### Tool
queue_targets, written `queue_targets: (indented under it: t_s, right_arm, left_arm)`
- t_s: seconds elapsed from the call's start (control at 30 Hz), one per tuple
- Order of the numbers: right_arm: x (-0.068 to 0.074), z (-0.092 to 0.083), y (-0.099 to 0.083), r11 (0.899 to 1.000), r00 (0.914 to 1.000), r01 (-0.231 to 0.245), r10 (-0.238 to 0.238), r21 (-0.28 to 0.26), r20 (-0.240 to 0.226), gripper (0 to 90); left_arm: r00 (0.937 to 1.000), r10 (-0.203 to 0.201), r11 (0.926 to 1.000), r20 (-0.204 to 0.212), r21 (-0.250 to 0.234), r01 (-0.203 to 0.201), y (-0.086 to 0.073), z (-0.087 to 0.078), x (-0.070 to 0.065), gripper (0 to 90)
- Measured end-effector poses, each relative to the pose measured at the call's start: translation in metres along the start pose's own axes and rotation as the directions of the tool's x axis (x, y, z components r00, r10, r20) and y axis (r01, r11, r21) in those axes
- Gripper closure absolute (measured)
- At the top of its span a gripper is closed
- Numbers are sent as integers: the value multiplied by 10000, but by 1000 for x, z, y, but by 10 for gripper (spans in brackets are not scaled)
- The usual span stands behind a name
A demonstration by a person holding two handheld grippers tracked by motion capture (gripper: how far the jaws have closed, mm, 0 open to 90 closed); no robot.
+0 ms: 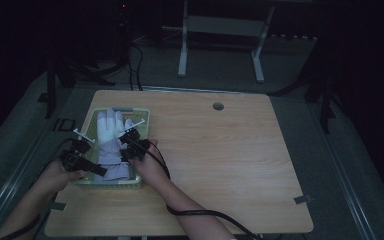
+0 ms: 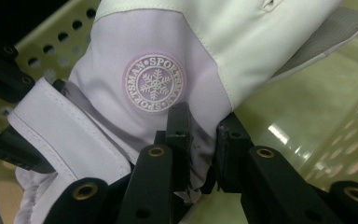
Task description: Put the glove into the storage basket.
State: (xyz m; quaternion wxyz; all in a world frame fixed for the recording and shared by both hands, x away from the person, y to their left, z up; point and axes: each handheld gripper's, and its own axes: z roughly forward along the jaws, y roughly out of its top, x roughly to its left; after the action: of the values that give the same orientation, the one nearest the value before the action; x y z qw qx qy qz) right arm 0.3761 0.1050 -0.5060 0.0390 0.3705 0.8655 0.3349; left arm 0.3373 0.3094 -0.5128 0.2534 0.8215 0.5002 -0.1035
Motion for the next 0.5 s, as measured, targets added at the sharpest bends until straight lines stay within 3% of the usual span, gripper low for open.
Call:
queue_targets:
  t_s: [0.1,0.13,0.27,0.4,0.5]
  right_arm:
    - [3,2,2,9992,9998,54,-62,401,212,748]
    - [4,4,4,9978,9996,57,-75,656,270,691]
    - [4,3,5,9975,9998,38,-50,711,170,610]
    - [6,0,5,9977,9985,254,-284,626,471,527]
    - [4,-1,7,9973,9982,244,-281,695,527,514]
  left_arm:
    - [9999,-6,9994,-128,358,11,2,6,1,686]
    - [9998,-56,9990,-212,437,65,2,7,1,669]
    - [9966,90,9964,-813,845,-21,6,12,-5,623]
    - [9958,96,9964,-906,846,-19,7,13,-7,600]
    - [9956,25,9966,-942,819,53,7,13,-7,585]
